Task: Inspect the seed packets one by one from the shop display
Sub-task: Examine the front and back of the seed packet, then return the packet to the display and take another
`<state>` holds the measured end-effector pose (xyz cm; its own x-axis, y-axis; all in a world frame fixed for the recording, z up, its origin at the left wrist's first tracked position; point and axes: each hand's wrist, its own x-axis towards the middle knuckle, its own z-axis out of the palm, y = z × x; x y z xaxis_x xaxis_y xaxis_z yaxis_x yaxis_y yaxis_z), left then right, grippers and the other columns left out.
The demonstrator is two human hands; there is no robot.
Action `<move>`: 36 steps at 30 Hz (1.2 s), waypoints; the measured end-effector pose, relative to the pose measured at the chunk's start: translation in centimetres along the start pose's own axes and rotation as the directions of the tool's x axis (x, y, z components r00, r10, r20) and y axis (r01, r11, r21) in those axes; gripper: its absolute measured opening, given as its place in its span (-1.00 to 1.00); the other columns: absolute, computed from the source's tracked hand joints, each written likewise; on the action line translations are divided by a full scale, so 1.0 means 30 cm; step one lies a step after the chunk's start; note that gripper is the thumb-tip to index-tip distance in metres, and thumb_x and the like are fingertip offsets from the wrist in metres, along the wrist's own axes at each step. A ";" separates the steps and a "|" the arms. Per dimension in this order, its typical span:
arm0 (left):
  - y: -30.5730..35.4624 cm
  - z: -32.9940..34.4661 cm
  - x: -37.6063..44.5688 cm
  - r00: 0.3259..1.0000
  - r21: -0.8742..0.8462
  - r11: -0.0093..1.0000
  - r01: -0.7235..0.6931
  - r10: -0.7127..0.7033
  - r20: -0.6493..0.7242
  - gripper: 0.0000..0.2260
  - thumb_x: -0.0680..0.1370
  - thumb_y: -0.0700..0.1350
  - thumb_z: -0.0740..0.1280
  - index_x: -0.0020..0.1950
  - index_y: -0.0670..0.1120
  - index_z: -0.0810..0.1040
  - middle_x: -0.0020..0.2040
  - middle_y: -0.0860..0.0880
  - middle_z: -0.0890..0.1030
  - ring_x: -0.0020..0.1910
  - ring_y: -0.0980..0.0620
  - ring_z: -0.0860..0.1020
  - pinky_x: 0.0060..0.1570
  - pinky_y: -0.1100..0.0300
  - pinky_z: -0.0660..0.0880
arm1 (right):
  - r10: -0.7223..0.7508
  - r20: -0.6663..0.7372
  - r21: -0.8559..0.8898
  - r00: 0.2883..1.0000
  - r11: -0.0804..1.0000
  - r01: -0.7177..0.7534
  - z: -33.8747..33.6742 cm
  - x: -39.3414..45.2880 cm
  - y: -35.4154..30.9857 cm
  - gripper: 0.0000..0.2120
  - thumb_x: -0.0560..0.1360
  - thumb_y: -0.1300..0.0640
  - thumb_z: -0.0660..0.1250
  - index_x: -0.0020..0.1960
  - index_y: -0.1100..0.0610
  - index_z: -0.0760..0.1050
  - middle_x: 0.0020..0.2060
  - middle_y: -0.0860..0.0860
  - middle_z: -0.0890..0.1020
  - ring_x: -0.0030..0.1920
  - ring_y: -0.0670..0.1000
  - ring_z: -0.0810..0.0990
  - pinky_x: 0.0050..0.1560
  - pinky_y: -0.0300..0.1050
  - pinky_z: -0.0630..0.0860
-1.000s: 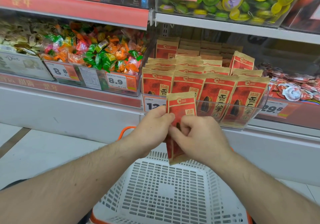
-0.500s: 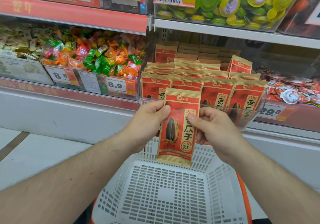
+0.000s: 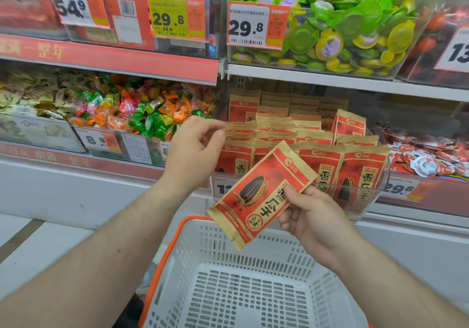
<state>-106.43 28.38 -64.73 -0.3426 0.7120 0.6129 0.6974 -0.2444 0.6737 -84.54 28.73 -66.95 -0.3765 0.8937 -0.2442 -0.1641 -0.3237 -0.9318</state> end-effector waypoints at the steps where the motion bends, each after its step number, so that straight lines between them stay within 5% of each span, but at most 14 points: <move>1: -0.023 0.002 0.020 1.000 0.029 1.000 0.002 -0.001 -0.013 -0.87 0.60 -0.14 0.31 0.10 -0.04 0.63 -0.08 0.23 0.46 -0.08 0.18 0.46 0.03 0.24 0.43 | 0.002 -0.008 0.038 1.000 0.999 -0.002 0.000 0.001 -0.002 -0.91 0.60 0.20 0.25 -0.05 0.18 0.50 -0.39 0.09 0.60 -0.49 -0.03 0.48 -0.48 -0.20 0.46; 8: -0.085 0.043 0.113 0.949 -0.015 0.977 0.211 -0.201 0.242 -0.40 0.47 0.16 0.20 0.47 -0.06 0.42 0.44 0.01 0.40 0.44 0.02 0.32 0.46 -0.01 0.25 | -0.004 -0.018 0.297 1.000 0.955 0.009 0.021 -0.023 -0.046 -0.90 0.58 0.17 0.24 -0.04 0.17 0.50 -0.40 0.07 0.60 -0.47 -0.04 0.54 -0.49 -0.24 0.52; 14: -0.111 0.090 0.144 0.887 -0.103 0.944 0.313 -0.252 0.386 -0.40 0.43 0.22 0.37 0.46 0.13 0.41 0.32 0.12 0.52 0.27 0.05 0.52 0.29 -0.01 0.44 | -0.048 -0.071 0.350 0.996 0.934 0.070 0.049 -0.017 -0.100 -0.87 0.59 0.19 0.22 0.01 0.19 0.55 -0.33 0.11 0.66 -0.41 0.00 0.63 -0.44 -0.21 0.59; 17: -0.142 0.109 0.138 0.898 -0.027 0.969 0.247 -0.218 0.381 -0.53 0.42 0.30 0.27 0.29 0.19 0.53 0.23 0.14 0.58 0.20 0.08 0.56 0.19 -0.09 0.52 | -0.141 -0.104 0.314 0.984 0.935 0.167 0.051 0.018 -0.170 -0.85 0.61 0.21 0.20 0.11 0.16 0.53 -0.22 0.12 0.70 -0.33 0.03 0.69 -0.38 -0.17 0.62; 24: -0.119 0.065 0.128 0.902 0.052 0.982 0.180 -0.186 0.390 -0.48 0.34 0.36 0.16 0.20 0.18 0.54 0.10 0.20 0.56 0.14 0.08 0.54 0.20 -0.10 0.48 | -0.384 -0.059 0.028 0.921 0.922 0.386 0.092 0.177 -0.346 -0.84 0.62 0.27 0.19 0.10 0.14 0.53 -0.15 0.05 0.72 -0.10 0.14 0.72 -0.14 -0.08 0.66; 31: -0.134 0.055 0.134 0.906 0.049 0.987 0.151 -0.158 0.393 -0.52 0.31 0.39 0.11 0.13 0.26 0.50 -0.03 0.19 0.55 0.00 0.15 0.49 0.19 -0.11 0.41 | -0.436 0.020 -0.435 0.900 0.807 0.400 0.139 0.328 -0.390 -0.75 0.60 0.30 0.27 -0.02 0.00 0.61 -0.05 0.03 0.72 -0.06 0.00 0.72 0.06 -0.07 0.62; 36: -0.129 0.062 0.141 0.903 0.101 0.985 0.144 -0.172 0.393 -0.54 0.27 0.41 0.06 0.06 0.30 0.46 -0.04 0.17 0.54 0.00 0.26 0.41 0.08 0.12 0.15 | -0.416 0.032 -0.578 0.909 0.734 0.356 0.148 0.396 -0.388 -0.77 0.60 0.23 0.29 -0.07 -0.06 0.62 -0.12 -0.02 0.73 -0.06 -0.03 0.71 0.15 0.06 0.60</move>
<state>-109.41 33.56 -65.49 -0.1816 0.9440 0.2753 0.7008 -0.0721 0.7097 -91.17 41.73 -57.82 -0.3035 0.9368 0.1741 0.2727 0.2605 -0.9261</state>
